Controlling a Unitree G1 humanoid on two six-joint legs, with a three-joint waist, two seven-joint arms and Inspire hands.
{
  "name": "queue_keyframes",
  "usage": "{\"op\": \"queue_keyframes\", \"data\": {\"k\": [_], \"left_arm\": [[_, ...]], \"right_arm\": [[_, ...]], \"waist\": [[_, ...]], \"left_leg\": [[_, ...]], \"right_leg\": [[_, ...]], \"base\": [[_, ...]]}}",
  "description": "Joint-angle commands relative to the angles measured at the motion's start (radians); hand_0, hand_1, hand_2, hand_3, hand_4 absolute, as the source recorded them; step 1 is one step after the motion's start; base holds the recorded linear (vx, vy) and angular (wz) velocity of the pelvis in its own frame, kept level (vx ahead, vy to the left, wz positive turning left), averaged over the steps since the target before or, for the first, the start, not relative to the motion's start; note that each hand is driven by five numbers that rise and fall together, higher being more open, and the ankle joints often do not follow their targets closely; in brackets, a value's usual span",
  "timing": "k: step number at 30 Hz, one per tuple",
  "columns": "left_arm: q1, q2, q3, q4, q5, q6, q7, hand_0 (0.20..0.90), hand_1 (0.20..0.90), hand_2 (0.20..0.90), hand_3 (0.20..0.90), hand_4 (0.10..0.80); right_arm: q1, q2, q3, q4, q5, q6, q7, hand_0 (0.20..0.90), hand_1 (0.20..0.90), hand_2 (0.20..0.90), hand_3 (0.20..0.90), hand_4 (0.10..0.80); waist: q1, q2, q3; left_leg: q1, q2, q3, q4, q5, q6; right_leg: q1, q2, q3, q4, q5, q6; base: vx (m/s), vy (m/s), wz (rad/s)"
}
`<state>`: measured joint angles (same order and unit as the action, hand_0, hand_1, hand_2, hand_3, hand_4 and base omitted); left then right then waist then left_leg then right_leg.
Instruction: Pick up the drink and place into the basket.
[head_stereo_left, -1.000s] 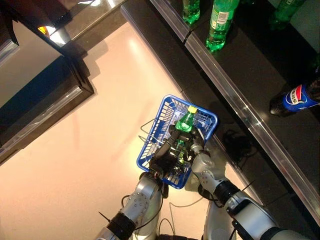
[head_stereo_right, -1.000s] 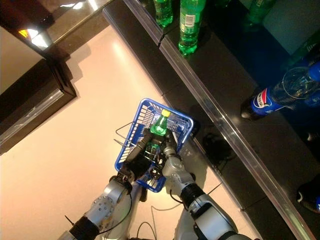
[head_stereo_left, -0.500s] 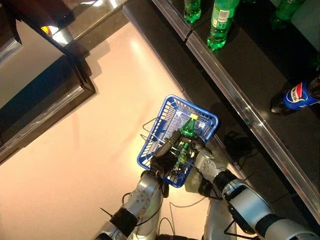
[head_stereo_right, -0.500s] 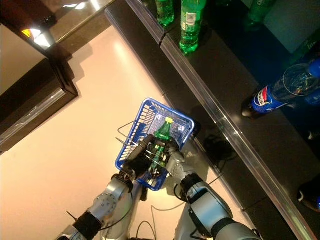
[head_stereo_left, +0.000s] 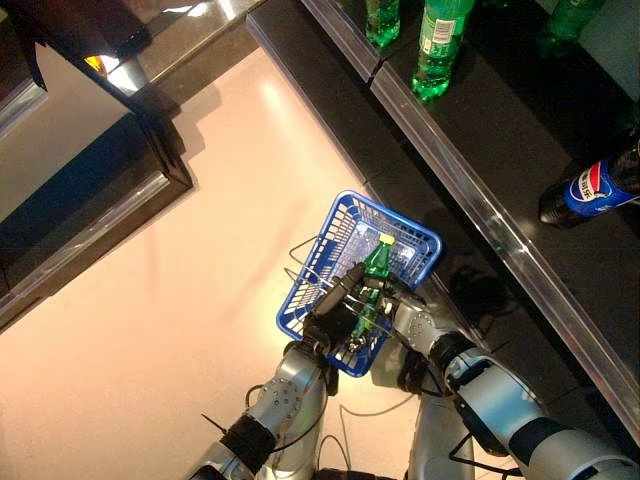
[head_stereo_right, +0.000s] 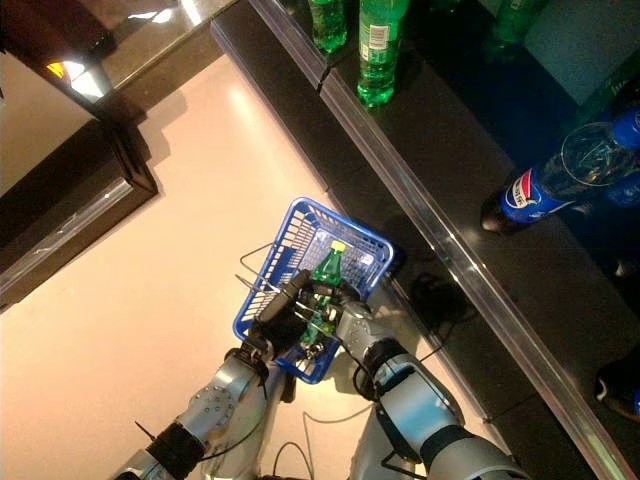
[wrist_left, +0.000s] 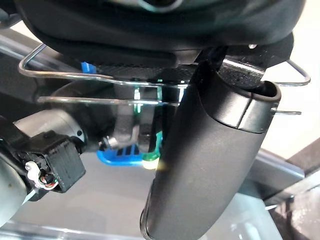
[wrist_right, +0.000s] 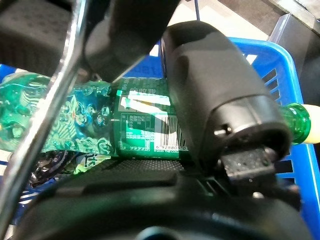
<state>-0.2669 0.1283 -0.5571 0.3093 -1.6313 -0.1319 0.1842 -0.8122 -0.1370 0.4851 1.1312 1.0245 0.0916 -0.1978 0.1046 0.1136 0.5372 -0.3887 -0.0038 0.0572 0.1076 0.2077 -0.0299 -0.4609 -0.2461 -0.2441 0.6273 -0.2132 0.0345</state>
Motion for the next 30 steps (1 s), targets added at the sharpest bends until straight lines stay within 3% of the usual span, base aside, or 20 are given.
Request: {"op": "queue_keyframes", "data": {"k": [1, 21, 26, 30], "left_arm": [[-0.194, -0.104, 0.015, -0.244, 0.015, -0.017, -0.224, 0.300, 0.300, 0.300, 0.200, 0.100], [-0.212, -0.100, 0.027, -0.259, 0.011, -0.017, -0.195, 0.300, 0.300, 0.300, 0.200, 0.100], [-0.201, -0.094, 0.031, -0.289, 0.018, -0.021, -0.168, 0.300, 0.300, 0.300, 0.200, 0.100], [-0.181, -0.070, 0.043, -0.335, 0.020, -0.027, -0.135, 0.300, 0.300, 0.300, 0.200, 0.100]], "right_arm": [[-0.125, 0.069, -0.012, -0.013, 0.001, -0.008, 0.061, 0.900, 0.900, 0.900, 0.900, 0.800], [-0.155, 0.033, -0.039, 0.002, -0.004, -0.035, 0.044, 0.900, 0.900, 0.900, 0.900, 0.800], [-0.150, 0.022, -0.035, -0.066, -0.015, -0.086, 0.033, 0.900, 0.900, 0.900, 0.900, 0.800], [-0.129, 0.008, -0.022, -0.228, -0.011, -0.160, 0.001, 0.900, 0.900, 0.900, 0.900, 0.800]], "waist": [[0.015, 0.005, -0.017], [0.016, -0.002, -0.017], [0.015, -0.005, -0.017], [0.011, -0.014, -0.017]], "left_leg": [[-0.030, -0.063, 0.007, 0.208, -0.235, 0.027], [-0.007, -0.062, 0.006, 0.188, -0.228, 0.025], [0.014, -0.058, 0.007, 0.181, -0.233, 0.022], [0.038, -0.055, 0.010, 0.171, -0.235, 0.020]], "right_leg": [[0.064, 0.002, 0.036, -0.345, 0.251, 0.063], [0.089, 0.008, 0.033, -0.365, 0.257, 0.063], [0.112, 0.009, 0.029, -0.372, 0.251, 0.066], [0.136, 0.012, 0.026, -0.383, 0.249, 0.068]], "base": [[0.000, 0.000, 0.00], [0.000, 0.000, 0.00], [0.000, 0.000, 0.00], [-0.002, -0.009, 0.06]]}}
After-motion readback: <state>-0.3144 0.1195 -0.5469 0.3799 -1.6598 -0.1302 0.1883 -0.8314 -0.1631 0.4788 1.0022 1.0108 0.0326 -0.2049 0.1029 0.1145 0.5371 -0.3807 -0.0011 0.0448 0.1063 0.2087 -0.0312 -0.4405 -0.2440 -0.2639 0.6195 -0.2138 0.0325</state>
